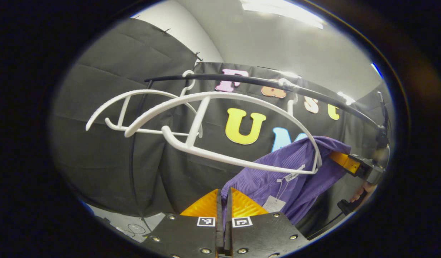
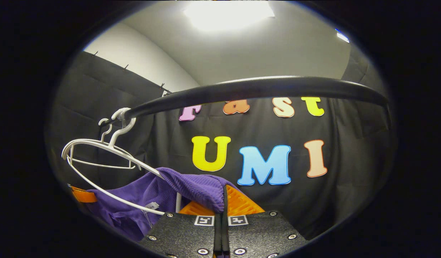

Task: Grasp the clothes on the hanger with both hands and then place them into the laundry hamper below.

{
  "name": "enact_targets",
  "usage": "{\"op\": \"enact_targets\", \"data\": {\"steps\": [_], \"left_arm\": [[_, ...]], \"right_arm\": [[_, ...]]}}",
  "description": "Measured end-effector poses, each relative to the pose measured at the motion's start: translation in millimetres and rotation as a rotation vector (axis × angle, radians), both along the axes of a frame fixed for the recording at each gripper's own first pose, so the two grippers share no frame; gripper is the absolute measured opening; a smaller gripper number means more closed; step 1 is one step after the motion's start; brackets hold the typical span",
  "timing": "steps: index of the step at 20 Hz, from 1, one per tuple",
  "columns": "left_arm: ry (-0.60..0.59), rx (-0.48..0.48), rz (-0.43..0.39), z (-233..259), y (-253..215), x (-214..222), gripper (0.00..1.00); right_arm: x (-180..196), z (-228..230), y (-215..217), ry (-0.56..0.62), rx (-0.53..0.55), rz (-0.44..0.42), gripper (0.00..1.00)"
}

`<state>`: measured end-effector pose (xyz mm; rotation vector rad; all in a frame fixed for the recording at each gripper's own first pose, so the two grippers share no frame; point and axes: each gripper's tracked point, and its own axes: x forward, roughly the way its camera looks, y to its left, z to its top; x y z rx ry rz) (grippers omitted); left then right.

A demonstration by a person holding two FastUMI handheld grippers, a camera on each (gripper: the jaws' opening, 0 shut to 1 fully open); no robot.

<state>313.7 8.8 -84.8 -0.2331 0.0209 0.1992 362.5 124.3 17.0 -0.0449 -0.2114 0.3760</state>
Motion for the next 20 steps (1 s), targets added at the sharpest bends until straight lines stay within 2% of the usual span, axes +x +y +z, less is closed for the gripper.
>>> {"op": "enact_targets", "data": {"steps": [3,5,7,8,9,10,11,12,15,17,18,20], "left_arm": [[-0.017,-0.013,-0.038,7.1,-16.0,17.1,0.02],[0.000,-0.052,-0.071,-7.2,-28.6,32.3,0.02],[0.042,-0.138,-0.062,-31.1,-31.2,49.8,0.01],[0.041,-0.177,-0.069,-33.7,-34.9,52.7,0.05],[0.039,-0.197,-0.086,-33.6,-39.8,55.6,0.05],[0.048,-0.189,-0.098,-38.2,-45.2,56.0,0.01],[0.060,-0.166,-0.111,-43.1,-49.6,59.3,0.05],[0.059,-0.143,-0.123,-46.4,-54.0,58.5,0.01],[0.048,-0.128,-0.157,-42.9,-60.3,52.8,0.01],[0.080,-0.100,-0.158,-53.4,-65.9,47.3,0.01],[0.101,-0.079,-0.156,-62.8,-67.7,39.0,0.05],[0.154,-0.060,-0.162,-88.2,-74.7,11.1,0.01]], "right_arm": [[-8.7,12.7,-3.9,-0.054,-0.009,0.008,0.00],[1.6,10.4,-20.5,-0.051,0.005,-0.024,0.00],[22.0,-8.5,-45.2,0.042,0.052,-0.076,0.00],[27.8,-17.8,-56.1,0.093,0.089,-0.094,0.00],[31.0,-23.7,-66.0,0.118,0.102,-0.119,0.00],[32.2,-28.4,-73.7,0.125,0.095,-0.138,0.00],[31.0,-32.6,-73.3,0.131,0.084,-0.139,0.00],[28.1,-36.7,-70.8,0.135,0.076,-0.133,0.00],[12.6,-66.0,-69.6,0.218,0.083,-0.104,0.00],[-10.0,-83.1,-51.7,0.265,0.064,-0.035,0.00],[-23.7,-89.1,-40.6,0.281,0.024,0.011,0.00],[-50.9,-85.1,-17.9,0.283,-0.041,0.092,0.00]]}}
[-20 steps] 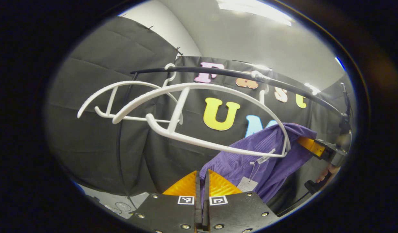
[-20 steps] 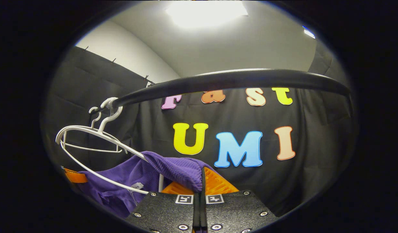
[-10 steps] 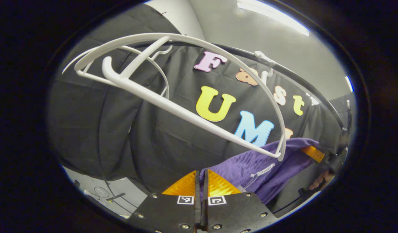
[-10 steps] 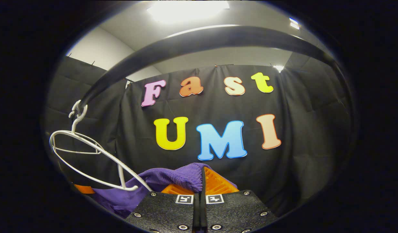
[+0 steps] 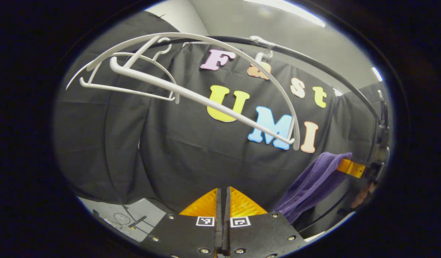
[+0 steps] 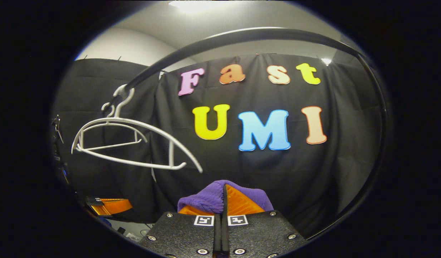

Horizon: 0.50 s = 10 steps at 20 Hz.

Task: Grasp the clothes on the hanger with both hands and then place them into the laundry hamper below.

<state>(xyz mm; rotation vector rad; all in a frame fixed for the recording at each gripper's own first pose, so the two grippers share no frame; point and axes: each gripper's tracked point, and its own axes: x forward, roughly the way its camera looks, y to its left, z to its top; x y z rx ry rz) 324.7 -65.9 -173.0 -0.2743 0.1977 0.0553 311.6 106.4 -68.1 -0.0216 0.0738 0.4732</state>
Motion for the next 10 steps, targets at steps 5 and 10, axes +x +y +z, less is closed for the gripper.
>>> {"op": "enact_targets", "data": {"steps": [5,10], "left_arm": [[-0.019,0.003,-0.129,-7.8,-28.1,-75.8,0.01],[-0.042,-0.007,-0.189,0.3,6.2,-133.0,0.01]], "right_arm": [[-78.5,42.3,28.5,0.023,0.039,0.094,0.00],[-144.2,59.9,56.8,0.003,0.044,0.035,0.00]]}}
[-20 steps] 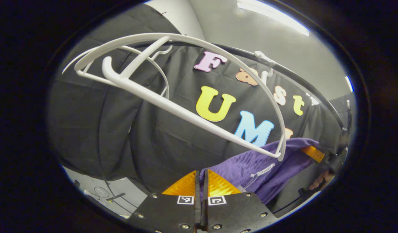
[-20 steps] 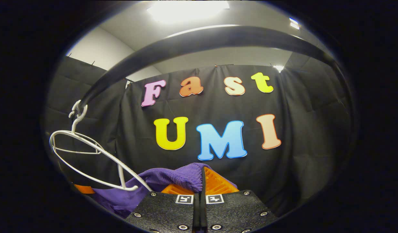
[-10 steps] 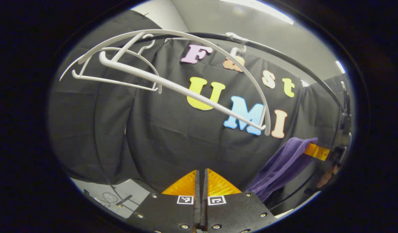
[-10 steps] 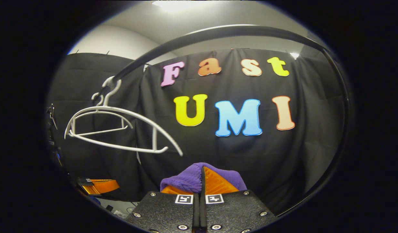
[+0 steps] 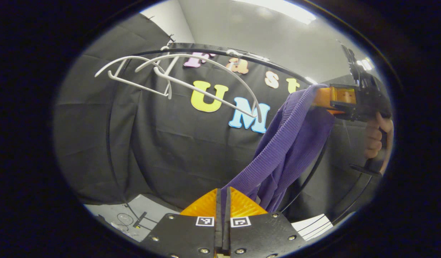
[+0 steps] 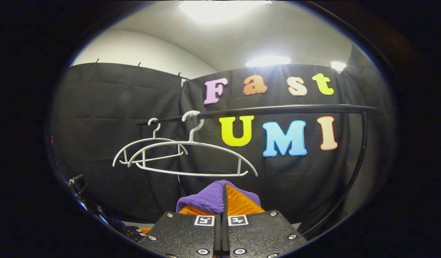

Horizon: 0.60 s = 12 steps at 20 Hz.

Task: Grasp the clothes on the hanger with both hands and then place them into the laundry hamper below.

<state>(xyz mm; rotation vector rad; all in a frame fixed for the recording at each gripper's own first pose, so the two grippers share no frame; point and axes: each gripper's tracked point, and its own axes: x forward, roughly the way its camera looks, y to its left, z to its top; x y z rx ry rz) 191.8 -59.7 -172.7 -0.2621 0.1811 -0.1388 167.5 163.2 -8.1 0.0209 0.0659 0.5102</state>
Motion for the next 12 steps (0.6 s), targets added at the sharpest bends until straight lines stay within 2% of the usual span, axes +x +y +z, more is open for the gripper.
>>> {"op": "enact_targets", "data": {"steps": [2,3,4,5,9,10,11,12], "left_arm": [[0.002,-0.012,0.007,5.0,22.8,-16.3,0.01],[0.002,-0.014,0.001,7.1,33.9,-26.1,0.05],[0.008,-0.017,-0.013,7.3,39.4,-34.1,0.01],[0.018,-0.016,-0.025,5.8,46.7,-44.2,0.04],[0.068,-0.011,-0.075,-11.7,63.5,-67.5,0.05],[0.076,-0.002,-0.081,-16.4,64.3,-74.4,0.10],[0.084,0.010,-0.082,-20.2,65.9,-79.3,0.21],[0.092,0.019,-0.082,-23.1,69.0,-88.2,0.32]], "right_arm": [[-21.1,-17.1,0.5,0.057,0.002,-0.047,0.00],[-30.7,-25.1,-0.4,0.083,0.008,-0.073,0.00],[-41.0,-32.1,0.6,0.102,0.014,-0.094,0.00],[-51.2,-40.3,4.2,0.118,0.012,-0.110,0.00],[-83.6,-82.2,28.5,0.205,-0.036,-0.125,0.02],[-89.2,-102.1,35.1,0.262,-0.075,-0.116,0.04],[-96.8,-126.7,39.4,0.330,-0.110,-0.103,0.08],[-107.8,-151.0,40.6,0.405,-0.159,-0.087,0.21]]}}
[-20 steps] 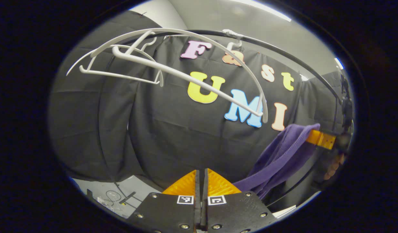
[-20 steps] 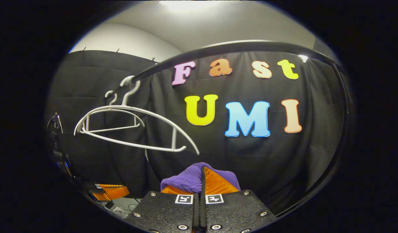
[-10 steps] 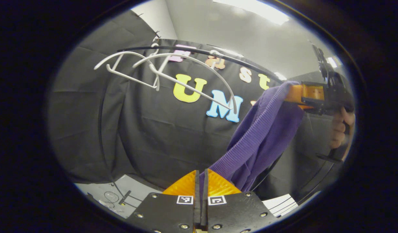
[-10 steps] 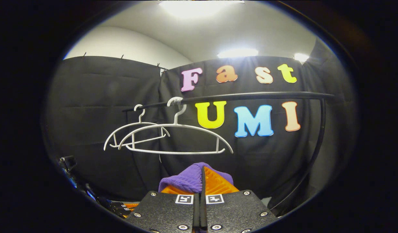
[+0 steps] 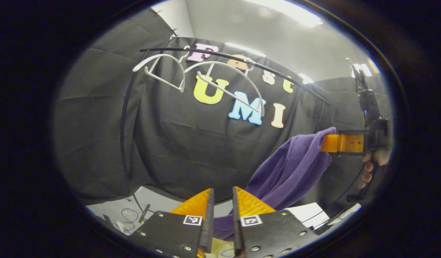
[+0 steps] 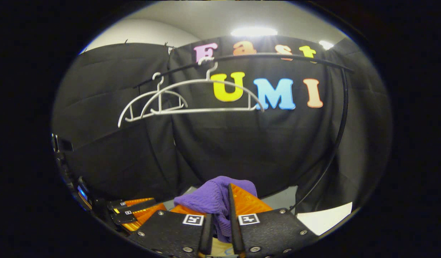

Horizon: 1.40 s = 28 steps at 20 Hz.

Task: Grasp the clothes on the hanger with both hands and then place them into the laundry hamper below.

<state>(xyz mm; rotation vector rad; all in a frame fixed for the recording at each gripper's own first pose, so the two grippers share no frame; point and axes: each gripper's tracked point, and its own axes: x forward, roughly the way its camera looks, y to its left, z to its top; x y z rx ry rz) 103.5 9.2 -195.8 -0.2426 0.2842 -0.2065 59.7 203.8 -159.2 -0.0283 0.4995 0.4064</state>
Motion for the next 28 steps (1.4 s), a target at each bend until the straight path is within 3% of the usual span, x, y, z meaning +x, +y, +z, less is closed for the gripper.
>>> {"op": "enact_targets", "data": {"steps": [1,2,4,5,7,11,16,18,23,28], "left_arm": [[0.001,0.006,-0.005,-0.1,-0.9,-3.7,0.43],[0.000,0.018,-0.001,-1.3,1.3,-7.9,0.54],[0.013,0.033,-0.002,-5.4,5.5,-12.9,0.76],[0.025,0.031,0.006,-7.7,7.7,-13.6,0.87],[0.041,0.011,0.003,-8.3,5.2,-10.4,0.87],[0.045,0.026,-0.008,-7.9,-3.3,-1.8,0.89],[0.015,0.080,0.057,16.0,-11.6,-1.0,0.91],[0.002,0.116,0.102,36.6,-19.3,-2.7,0.91],[-0.122,0.153,0.161,125.5,-46.8,-13.7,0.92],[-0.190,0.157,0.243,174.7,-44.2,-50.8,0.92]], "right_arm": [[-10.0,-20.8,-2.4,0.062,-0.042,0.006,0.34],[-20.9,-42.7,-8.7,0.133,-0.094,0.019,0.61],[-44.9,-71.9,-14.6,0.233,-0.151,0.041,0.94],[-54.6,-85.7,-17.9,0.267,-0.167,0.050,0.95],[-49.5,-75.8,-16.7,0.252,-0.145,0.051,0.95],[-33.5,-43.6,-43.0,0.159,-0.117,-0.028,0.95],[-29.6,-8.6,-91.5,0.011,-0.024,-0.126,0.95],[-25.0,10.7,-120.3,-0.062,0.024,-0.173,0.95],[-19.2,84.5,-237.8,-0.404,0.016,-0.360,0.95],[-48.6,127.1,-332.4,-0.525,0.080,-0.476,0.94]]}}
